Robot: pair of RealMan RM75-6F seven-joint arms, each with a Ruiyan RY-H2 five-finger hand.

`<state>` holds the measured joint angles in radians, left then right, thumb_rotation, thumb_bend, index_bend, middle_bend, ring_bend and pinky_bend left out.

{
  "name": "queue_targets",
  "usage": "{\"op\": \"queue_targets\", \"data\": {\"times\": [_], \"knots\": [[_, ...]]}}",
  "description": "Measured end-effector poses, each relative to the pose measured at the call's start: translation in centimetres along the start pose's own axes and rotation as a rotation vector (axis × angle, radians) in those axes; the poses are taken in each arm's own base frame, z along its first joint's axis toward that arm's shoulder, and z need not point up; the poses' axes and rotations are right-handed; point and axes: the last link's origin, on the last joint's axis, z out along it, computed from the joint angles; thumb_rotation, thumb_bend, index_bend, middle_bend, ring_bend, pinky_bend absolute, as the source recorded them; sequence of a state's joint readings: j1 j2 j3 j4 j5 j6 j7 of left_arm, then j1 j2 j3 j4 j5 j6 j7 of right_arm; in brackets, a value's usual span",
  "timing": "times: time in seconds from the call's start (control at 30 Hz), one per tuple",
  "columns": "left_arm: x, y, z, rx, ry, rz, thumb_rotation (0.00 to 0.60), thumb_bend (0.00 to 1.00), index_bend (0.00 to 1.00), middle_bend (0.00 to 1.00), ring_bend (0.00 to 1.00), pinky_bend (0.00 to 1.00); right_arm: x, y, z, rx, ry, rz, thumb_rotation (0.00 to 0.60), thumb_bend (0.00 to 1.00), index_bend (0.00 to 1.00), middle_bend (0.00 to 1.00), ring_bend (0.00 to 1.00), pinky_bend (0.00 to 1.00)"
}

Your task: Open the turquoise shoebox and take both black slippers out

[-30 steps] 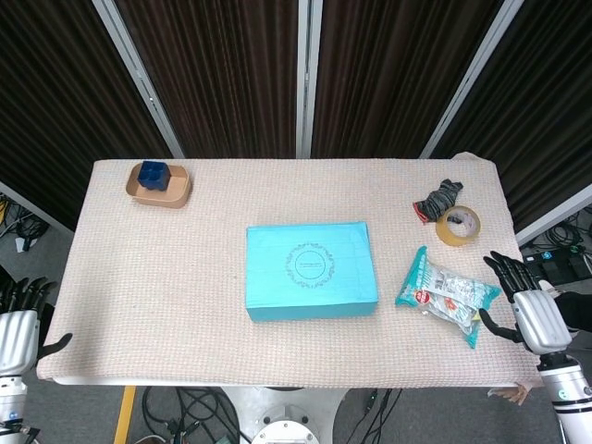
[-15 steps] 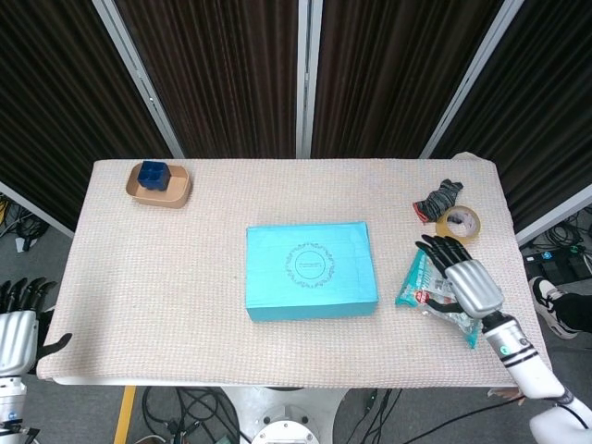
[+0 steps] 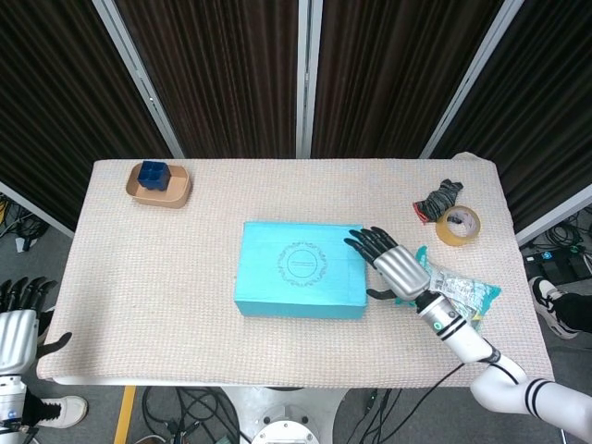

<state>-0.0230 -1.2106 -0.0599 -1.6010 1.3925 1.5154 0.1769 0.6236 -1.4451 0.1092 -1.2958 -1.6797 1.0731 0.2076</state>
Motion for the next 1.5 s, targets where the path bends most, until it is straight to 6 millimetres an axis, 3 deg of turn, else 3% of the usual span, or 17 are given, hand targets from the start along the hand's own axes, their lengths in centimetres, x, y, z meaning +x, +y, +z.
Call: {"op": "queue_targets", "data": {"times": [0.17, 0.3, 0.63, 1.17, 1.23, 1.37, 1.5], "knots": [[-0.3, 0.2, 0.2, 0.002, -0.019, -0.001, 0.600, 0.05, 0.18, 0.13, 0.08, 0.04, -1.1, -2.9, 1.6, 0.086, -0.014, 0.011, 0.600, 0.04, 0.00, 0.02, 0.00, 0.00], [-0.4, 0.4, 0.3, -0.005, -0.035, -0.003, 0.600, 0.05, 0.18, 0.13, 0.08, 0.04, -1.8, -4.3, 1.7, 0.135, -0.030, 0.011, 0.600, 0.07, 0.00, 0.03, 0.00, 0.00], [-0.7, 0.7, 0.5, -0.021, -0.036, -0.019, 0.600, 0.05, 0.18, 0.13, 0.08, 0.05, -2.3, -1.7, 0.5, 0.053, -0.023, -0.040, 0.600, 0.16, 0.00, 0.06, 0.00, 0.00], [-1.4, 0.1, -0.1, -0.021, -0.053, -0.089, 0.600, 0.05, 0.19, 0.13, 0.08, 0.05, -5.7, -1.9, 2.5, 0.068, -0.007, -0.144, 0.600, 0.21, 0.03, 0.08, 0.00, 0.00], [-1.5, 0.1, -0.1, -0.021, -0.057, -0.096, 0.600, 0.05, 0.19, 0.13, 0.08, 0.05, -6.0, -2.0, 2.6, 0.070, -0.003, -0.155, 0.600, 0.29, 0.07, 0.09, 0.00, 0.00], [-1.7, -0.1, -0.1, -0.020, -0.068, -0.096, 0.600, 0.05, 0.19, 0.13, 0.08, 0.05, -6.2, -2.2, 2.6, 0.078, 0.031, -0.152, 0.600, 0.60, 0.19, 0.16, 0.01, 0.00], [-1.8, -0.1, -0.1, -0.020, -0.072, -0.097, 0.600, 0.05, 0.19, 0.13, 0.08, 0.05, -6.1, -2.0, 2.6, 0.076, 0.069, -0.097, 0.600, 0.67, 0.25, 0.19, 0.03, 0.00]]}}
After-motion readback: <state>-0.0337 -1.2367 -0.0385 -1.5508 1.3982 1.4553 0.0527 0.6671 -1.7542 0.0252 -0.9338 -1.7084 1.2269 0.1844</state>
